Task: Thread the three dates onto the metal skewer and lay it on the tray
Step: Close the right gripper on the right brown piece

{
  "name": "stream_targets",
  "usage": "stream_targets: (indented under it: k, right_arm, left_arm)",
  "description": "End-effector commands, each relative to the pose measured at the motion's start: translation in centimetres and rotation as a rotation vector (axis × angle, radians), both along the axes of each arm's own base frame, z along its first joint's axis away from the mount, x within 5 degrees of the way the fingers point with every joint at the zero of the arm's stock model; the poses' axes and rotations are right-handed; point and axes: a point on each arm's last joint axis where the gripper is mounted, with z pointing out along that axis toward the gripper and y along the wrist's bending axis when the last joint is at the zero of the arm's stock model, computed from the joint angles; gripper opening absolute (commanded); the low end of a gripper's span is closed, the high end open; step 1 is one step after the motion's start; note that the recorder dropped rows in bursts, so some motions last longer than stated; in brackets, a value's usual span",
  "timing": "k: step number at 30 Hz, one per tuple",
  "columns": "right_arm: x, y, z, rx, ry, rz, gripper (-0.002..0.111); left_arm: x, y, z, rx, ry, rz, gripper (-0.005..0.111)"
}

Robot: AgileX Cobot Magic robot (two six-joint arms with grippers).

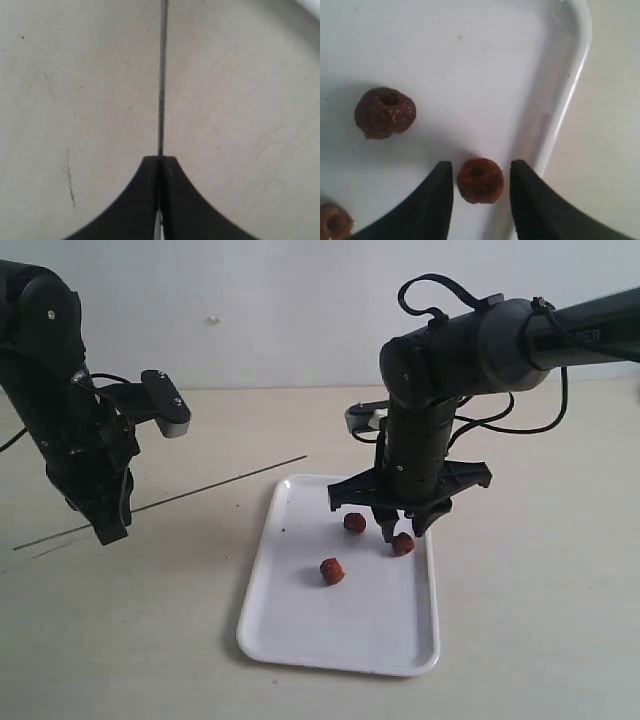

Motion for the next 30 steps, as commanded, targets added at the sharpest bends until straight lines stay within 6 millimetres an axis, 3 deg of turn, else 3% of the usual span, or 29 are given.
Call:
stream_targets:
  k: [1,7,17,24,30]
  right_arm:
    - [-0.2,0.0,0.0,-0.006,0.021,0.009,0.038]
    - [-0.2,-0.1,-0.2,-0.016,0.026,0.070,0.038]
    - [-0.2,0.0,-3.0,-0.039,0.086,0.112,0.038]
    - [-0.2,-0.1,-3.0,-0.045,0.086,0.116,0.038]
    - [-0.5,-0.2,-3.0,-0.052,0.114,0.099,0.031]
  left_arm:
    - [0.0,0.1,0.1,-0.007,-0.009,0.014,0.000]
    - [0.0,0.1,0.1,-0.007,-0.009,0.014,0.000]
    - [0.0,0.1,0.1,-0.009,-0.014,0.014,0.000]
    - [0.0,0.1,0.1,-0.009,-0.014,0.014,0.000]
    - [0.0,0.1,0.1,-0.009,-0.014,0.014,0.000]
